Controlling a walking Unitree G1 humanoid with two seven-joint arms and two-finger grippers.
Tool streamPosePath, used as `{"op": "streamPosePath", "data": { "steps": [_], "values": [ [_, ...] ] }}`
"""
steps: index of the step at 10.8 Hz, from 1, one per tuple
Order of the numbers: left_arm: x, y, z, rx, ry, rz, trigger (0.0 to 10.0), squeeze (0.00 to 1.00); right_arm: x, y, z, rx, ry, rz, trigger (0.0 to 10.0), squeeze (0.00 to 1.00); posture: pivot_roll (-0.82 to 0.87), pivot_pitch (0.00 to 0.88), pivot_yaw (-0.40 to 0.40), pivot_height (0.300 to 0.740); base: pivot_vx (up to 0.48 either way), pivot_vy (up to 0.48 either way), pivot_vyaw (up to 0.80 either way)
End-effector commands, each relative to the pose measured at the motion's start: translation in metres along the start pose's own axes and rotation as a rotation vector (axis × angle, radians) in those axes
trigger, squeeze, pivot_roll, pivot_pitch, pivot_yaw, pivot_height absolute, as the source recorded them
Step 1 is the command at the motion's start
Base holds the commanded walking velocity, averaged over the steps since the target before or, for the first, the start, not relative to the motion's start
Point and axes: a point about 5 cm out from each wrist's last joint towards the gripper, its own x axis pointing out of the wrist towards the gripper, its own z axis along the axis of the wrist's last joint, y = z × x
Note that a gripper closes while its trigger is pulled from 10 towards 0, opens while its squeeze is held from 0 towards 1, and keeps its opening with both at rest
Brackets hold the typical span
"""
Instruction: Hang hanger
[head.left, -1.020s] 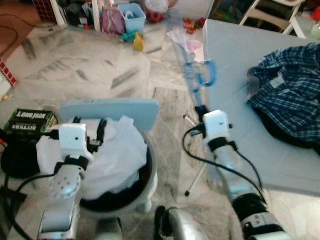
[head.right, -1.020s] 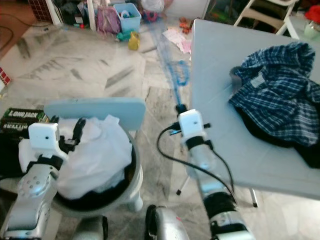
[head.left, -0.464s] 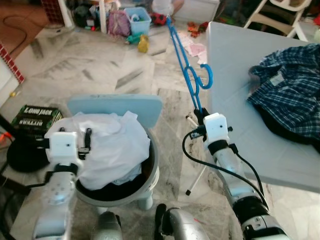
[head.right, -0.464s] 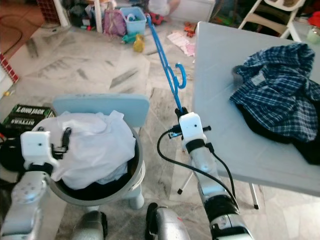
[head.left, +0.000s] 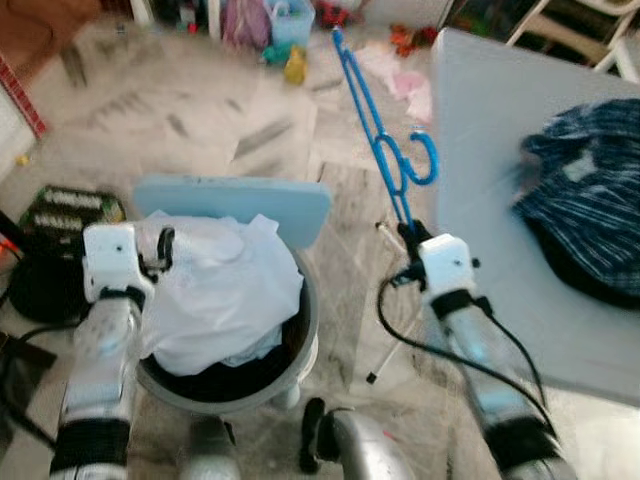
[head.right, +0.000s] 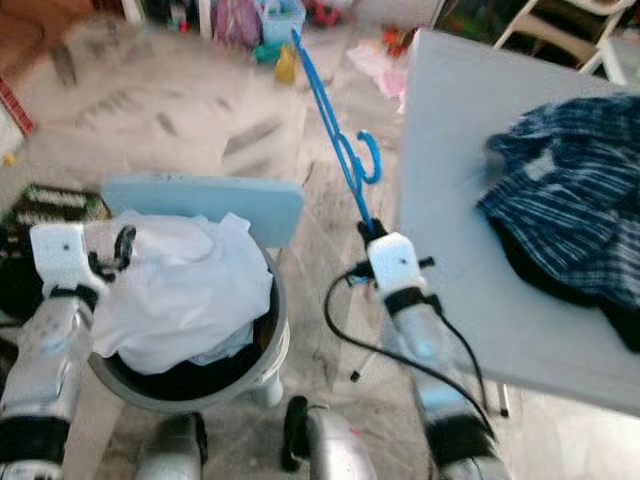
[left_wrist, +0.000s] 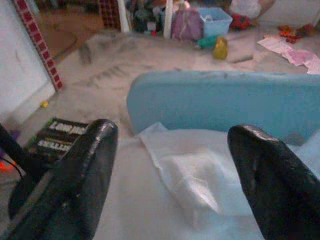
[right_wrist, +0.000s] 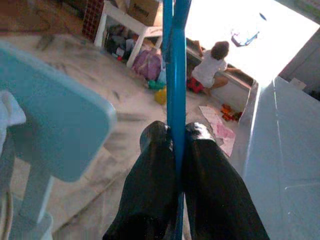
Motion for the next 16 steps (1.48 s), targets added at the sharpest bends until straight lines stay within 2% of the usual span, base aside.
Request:
{"op": "streamPosePath", "data": {
  "steps": [1,2,3,4,5,6,7,11,14,16],
  "values": [
    [0.000,-0.006,-0.004,-0.010,0.012,-0.019,10.0,1.00,-0.009,-0.011,-0.008,-0.015,0.053,-0.027,10.0,0.00,-0.01,0.306,-0.170,0.740,0.000,0.000,0.00],
    [0.005,-0.011,-0.005,-0.023,0.017,-0.024,10.0,1.00,-0.016,-0.015,-0.007,-0.024,0.062,-0.026,10.0,0.00,-0.04,0.330,-0.184,0.740,0.000,0.000,0.00],
    [0.020,-0.012,-0.017,-0.085,0.078,-0.012,10.0,0.00,-0.021,-0.016,-0.004,-0.029,0.071,-0.017,10.0,0.00,-0.07,0.343,-0.200,0.740,0.000,0.000,0.00],
    [0.025,-0.012,-0.018,-0.092,0.092,-0.015,10.0,0.00,-0.021,-0.016,-0.003,-0.033,0.071,-0.010,10.0,0.00,-0.08,0.346,-0.205,0.740,0.000,0.000,0.00],
    [0.036,-0.015,-0.018,-0.155,0.120,0.004,10.0,0.00,-0.021,-0.018,0.004,-0.050,0.060,0.011,10.0,0.00,-0.11,0.340,-0.209,0.740,0.000,0.000,0.00],
    [0.037,-0.018,-0.018,-0.150,0.130,-0.003,6.0,0.00,-0.021,-0.021,0.005,-0.052,0.065,0.007,10.0,0.00,-0.11,0.333,-0.204,0.740,0.000,0.000,0.00],
    [0.037,-0.025,-0.027,-0.153,0.157,-0.034,0.0,0.00,-0.022,-0.023,0.005,-0.054,0.080,0.003,10.0,0.00,-0.11,0.327,-0.202,0.740,0.000,0.000,0.00],
    [0.030,-0.014,-0.047,-0.161,0.229,0.017,0.0,0.00,-0.012,-0.012,0.007,-0.050,0.070,0.037,10.0,0.00,-0.08,0.299,-0.201,0.740,0.000,0.000,0.00],
    [0.032,-0.012,-0.045,-0.140,0.217,0.016,0.0,0.00,-0.001,-0.012,0.009,-0.037,0.056,0.041,10.0,0.00,-0.06,0.276,-0.196,0.740,0.000,0.000,0.00],
    [0.034,-0.015,-0.043,-0.134,0.203,0.004,0.0,0.00,-0.001,-0.010,0.008,-0.027,0.058,0.053,10.0,0.00,-0.06,0.273,-0.191,0.740,0.000,0.000,0.00]
  ]
}}
